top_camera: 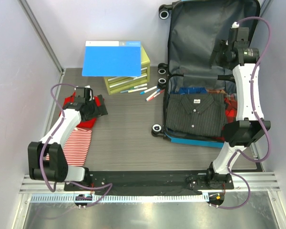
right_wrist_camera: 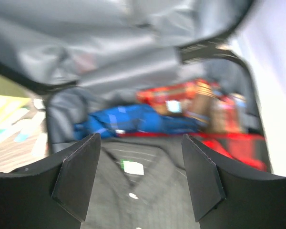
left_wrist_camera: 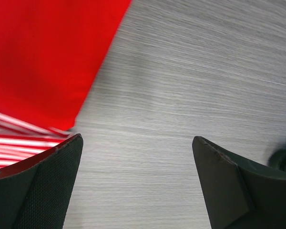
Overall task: Pack the luggage
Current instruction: Place the clothes in the luggage, then move the clothes to the center of the board.
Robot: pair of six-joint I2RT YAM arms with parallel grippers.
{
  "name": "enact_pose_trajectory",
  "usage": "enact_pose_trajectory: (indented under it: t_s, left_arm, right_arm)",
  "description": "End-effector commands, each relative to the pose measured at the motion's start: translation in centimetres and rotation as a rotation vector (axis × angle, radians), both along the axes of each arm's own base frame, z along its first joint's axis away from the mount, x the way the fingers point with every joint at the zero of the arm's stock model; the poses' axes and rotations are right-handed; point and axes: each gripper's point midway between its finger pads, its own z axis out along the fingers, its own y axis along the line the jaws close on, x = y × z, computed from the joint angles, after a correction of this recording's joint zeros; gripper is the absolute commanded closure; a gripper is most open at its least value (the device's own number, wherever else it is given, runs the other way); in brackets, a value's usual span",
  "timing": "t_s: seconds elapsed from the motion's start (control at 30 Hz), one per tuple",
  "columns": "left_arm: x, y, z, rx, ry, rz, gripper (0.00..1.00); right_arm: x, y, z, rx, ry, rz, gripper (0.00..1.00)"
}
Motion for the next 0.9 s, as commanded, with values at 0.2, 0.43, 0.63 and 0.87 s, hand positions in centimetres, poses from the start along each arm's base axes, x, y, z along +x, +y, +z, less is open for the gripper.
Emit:
enact_pose_trajectory:
  t_s: [0.2, 0.43, 0.63, 0.87]
  left_arm:
    - [-2.4, 5.2, 1.5, 0.186, -0.044, 0.144, 0.00]
    - [-2.3, 6.1, 0.1, 0.223, 0.009, 0.138, 0.00]
    - [-1.0, 6.8, -0.8, 0.223, 0.005, 0.135, 0.02]
    - [1.6, 6.2, -3.2, 0.174, 0.039, 0.126, 0.13]
  right_arm:
    - [0.8, 19.1, -0.8, 0.167, -0.117, 0.492, 0.26]
    - [-3.8, 29.4, -5.0, 0.231, -0.007, 0.699, 0.27]
    - [-6.2, 33.1, -6.9, 0.257, 0.047, 0.777, 0.27]
    - [-7.2, 32.7, -7.5, 0.229, 0.063, 0.788, 0.27]
